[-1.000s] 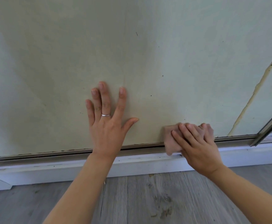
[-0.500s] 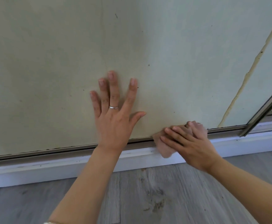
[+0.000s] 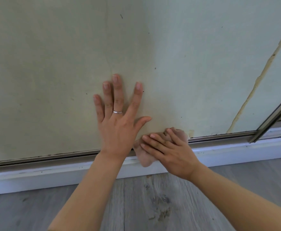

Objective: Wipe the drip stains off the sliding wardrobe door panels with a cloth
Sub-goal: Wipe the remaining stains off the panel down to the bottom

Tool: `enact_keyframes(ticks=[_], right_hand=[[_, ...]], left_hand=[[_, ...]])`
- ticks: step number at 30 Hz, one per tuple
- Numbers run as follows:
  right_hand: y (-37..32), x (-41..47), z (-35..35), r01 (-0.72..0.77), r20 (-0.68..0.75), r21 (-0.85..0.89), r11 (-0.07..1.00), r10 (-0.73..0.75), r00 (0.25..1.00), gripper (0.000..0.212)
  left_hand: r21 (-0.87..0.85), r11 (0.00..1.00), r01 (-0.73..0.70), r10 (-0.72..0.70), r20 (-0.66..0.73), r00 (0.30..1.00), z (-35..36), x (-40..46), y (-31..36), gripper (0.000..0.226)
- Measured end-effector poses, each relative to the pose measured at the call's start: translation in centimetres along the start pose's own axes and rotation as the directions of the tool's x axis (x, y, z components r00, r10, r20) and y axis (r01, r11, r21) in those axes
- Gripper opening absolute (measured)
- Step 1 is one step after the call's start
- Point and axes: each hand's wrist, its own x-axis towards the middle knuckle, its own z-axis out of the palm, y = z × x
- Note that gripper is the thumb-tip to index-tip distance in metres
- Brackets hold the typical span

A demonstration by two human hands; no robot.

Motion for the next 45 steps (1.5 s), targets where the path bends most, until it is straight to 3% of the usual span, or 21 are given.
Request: enact_keyframes(ticks=[6, 11, 13, 17, 20, 23, 26, 32, 36, 39, 45], right_hand=[[3.9, -4.0, -1.4, -0.133, -0.015, -0.080, 0.988, 0.132, 0.991, 0.069], [5.0, -2.4, -2.1, -0.322, -0.184, -0.062, 0.945, 0.306, 0.934, 0.073], [4.1, -3.4, -1.4, -0.291, -0.143, -0.074, 0.954, 0.279, 0.950, 0.072], [5.3, -8.7, -1.4, -0.160, 0.067, -0.124, 0.979, 0.169, 0.983, 0.075], [6.3, -10.5, -2.0, -0.162, 0.140, -0.127, 0.979, 0.180, 0.974, 0.074], [4.5, -8.3, -1.6, -0.191, 0.089, -0.082, 0.978, 0.198, 0.976, 0.071], [2.3, -5.3, -0.8, -0.126, 0.067, -0.004, 0.992, 0.125, 0.990, 0.064], [5.0, -8.5, -1.3, -0.138, 0.084, -0.081, 0.987, 0.145, 0.986, 0.078], [2.8, -7.0, -0.7, -0.196, 0.067, -0.032, 0.980, 0.198, 0.978, 0.069], [3.8, -8.2, -0.7, -0.159, 0.070, -0.036, 0.987, 0.161, 0.984, 0.075], [5.0, -10.0, -1.5, -0.227, 0.089, -0.076, 0.971, 0.234, 0.968, 0.078]], left_hand=[[-0.015, 1.000, -0.012, 0.012, -0.004, 1.000, 0.1, 0.0, 0.1, 0.090], [-0.016, 1.000, -0.002, 0.002, 0.015, 1.000, 0.0, -0.1, 0.1, 0.089], [-0.003, 1.000, -0.004, 0.004, 0.035, 0.999, -0.2, -0.2, 0.0, 0.091], [0.000, 1.000, 0.001, -0.001, 0.051, 0.999, -0.4, 0.0, 0.1, 0.093], [0.003, 1.000, -0.001, 0.001, 0.051, 0.999, -0.2, 0.0, 0.2, 0.090], [0.000, 1.000, 0.003, -0.003, 0.024, 1.000, -0.1, -0.1, 0.3, 0.084], [0.000, 1.000, -0.006, 0.006, 0.022, 1.000, -0.2, 0.1, 0.1, 0.092], [0.010, 1.000, 0.003, -0.003, 0.016, 1.000, -0.2, 0.0, 0.2, 0.094], [-0.002, 1.000, -0.007, 0.007, 0.006, 1.000, -0.1, 0.0, 0.0, 0.092], [0.003, 1.000, -0.008, 0.008, 0.002, 1.000, 0.1, -0.1, 0.0, 0.090], [0.000, 1.000, -0.006, 0.006, 0.005, 1.000, 0.0, -0.1, 0.0, 0.089]])
